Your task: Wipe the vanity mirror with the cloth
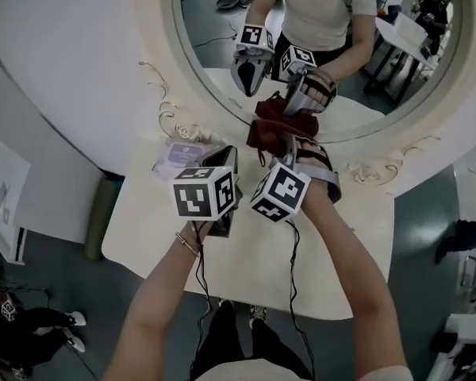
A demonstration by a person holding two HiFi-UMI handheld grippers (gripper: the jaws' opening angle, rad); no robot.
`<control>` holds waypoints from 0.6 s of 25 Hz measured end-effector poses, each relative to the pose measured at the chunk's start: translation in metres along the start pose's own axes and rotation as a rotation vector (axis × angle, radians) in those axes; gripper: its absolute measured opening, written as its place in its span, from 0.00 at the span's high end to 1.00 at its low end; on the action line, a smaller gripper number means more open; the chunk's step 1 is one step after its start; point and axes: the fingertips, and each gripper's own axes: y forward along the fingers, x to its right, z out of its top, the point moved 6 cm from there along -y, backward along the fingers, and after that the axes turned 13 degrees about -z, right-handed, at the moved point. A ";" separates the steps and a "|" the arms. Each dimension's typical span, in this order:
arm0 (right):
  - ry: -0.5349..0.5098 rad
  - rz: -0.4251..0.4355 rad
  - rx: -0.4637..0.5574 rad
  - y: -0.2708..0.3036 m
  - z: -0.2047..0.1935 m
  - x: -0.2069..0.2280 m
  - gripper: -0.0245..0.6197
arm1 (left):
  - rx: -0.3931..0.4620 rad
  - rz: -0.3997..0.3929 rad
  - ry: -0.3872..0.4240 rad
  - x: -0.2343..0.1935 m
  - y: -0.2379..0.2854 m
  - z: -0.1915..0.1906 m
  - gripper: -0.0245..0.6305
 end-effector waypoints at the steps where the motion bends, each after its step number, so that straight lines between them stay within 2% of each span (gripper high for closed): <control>1: 0.000 0.002 -0.002 0.001 -0.001 -0.001 0.87 | -0.001 0.001 0.002 -0.001 0.000 0.000 0.96; 5: 0.007 0.024 -0.003 -0.001 0.000 0.003 0.87 | 0.005 0.003 0.011 -0.002 -0.003 0.008 0.96; 8: 0.000 0.005 0.009 -0.008 0.001 0.019 0.87 | 0.023 0.001 0.023 0.003 -0.001 0.026 0.96; 12: 0.008 -0.065 0.026 -0.028 0.003 0.069 0.87 | 0.065 -0.017 0.064 0.023 0.003 0.065 0.96; 15: 0.015 -0.157 0.039 -0.052 0.005 0.124 0.87 | 0.105 -0.040 0.104 0.050 0.001 0.099 0.96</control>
